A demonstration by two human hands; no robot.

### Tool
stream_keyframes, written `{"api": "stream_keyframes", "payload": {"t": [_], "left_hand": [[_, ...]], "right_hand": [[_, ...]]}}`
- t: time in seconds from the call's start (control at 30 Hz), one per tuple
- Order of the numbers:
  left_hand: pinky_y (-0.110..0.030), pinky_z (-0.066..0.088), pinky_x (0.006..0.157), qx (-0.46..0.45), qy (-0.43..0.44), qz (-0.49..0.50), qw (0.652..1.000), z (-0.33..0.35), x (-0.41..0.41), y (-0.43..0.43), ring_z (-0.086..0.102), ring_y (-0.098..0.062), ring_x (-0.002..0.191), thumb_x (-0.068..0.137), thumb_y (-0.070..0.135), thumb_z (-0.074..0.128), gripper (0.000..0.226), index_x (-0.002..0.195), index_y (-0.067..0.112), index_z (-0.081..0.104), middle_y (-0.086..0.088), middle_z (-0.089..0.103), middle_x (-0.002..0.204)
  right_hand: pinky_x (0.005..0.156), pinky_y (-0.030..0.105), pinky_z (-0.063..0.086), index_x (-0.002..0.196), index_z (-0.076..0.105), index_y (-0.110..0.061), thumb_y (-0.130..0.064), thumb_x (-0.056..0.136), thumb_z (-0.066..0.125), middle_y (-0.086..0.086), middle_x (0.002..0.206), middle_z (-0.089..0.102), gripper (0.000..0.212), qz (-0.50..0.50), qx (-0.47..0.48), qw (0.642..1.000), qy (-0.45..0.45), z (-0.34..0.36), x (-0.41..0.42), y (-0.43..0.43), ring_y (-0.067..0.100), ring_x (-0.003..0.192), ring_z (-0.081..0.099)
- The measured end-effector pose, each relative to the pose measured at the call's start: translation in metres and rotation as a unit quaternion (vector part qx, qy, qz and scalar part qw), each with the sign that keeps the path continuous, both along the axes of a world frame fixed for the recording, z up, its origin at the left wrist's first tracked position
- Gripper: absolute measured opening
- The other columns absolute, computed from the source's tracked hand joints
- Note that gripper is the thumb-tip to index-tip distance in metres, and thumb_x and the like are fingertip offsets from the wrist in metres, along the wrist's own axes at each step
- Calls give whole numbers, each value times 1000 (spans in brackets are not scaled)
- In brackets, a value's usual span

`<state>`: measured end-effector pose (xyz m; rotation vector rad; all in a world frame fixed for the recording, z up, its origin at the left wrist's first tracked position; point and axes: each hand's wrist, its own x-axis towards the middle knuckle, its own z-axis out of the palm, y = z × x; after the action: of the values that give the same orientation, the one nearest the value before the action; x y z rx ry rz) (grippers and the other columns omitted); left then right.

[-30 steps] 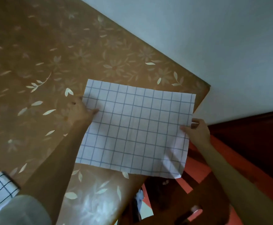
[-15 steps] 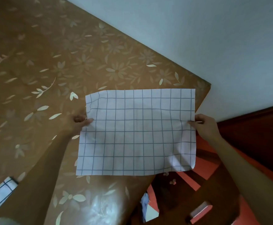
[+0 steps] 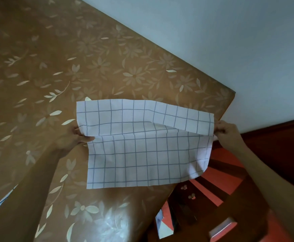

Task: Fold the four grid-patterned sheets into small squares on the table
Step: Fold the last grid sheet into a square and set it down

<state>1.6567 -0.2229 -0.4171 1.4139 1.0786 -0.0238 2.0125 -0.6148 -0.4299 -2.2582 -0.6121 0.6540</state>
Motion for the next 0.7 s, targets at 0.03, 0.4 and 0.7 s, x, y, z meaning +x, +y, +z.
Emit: {"api": "stream_keyframes", "payload": {"t": [0.03,0.4,0.7], "left_hand": [[-38,59,82,17,12,-9,1000,0,0,0,71,-29,100,78,-16,71,42,113,7,70,-14,74,110],[-28,52,60,105,37,-21,994,-6,2,-4,60,-34,73,82,-7,63,17,95,0,71,-13,64,83],[-31,56,85,87,-41,72,993,23,54,6,72,-18,93,82,10,79,30,111,8,72,-6,75,107]], "right_hand": [[75,8,47,85,77,-17,12,82,53,-26,90,68,38,11,-13,1000,-14,2,-3,1,-5,85,63],[98,23,46,107,69,3,5,81,60,13,118,64,28,65,-21,997,-43,16,-10,3,12,118,56],[77,12,45,107,74,-23,-13,87,73,-29,87,66,22,-35,96,995,-9,35,-6,51,-9,85,63]]}}
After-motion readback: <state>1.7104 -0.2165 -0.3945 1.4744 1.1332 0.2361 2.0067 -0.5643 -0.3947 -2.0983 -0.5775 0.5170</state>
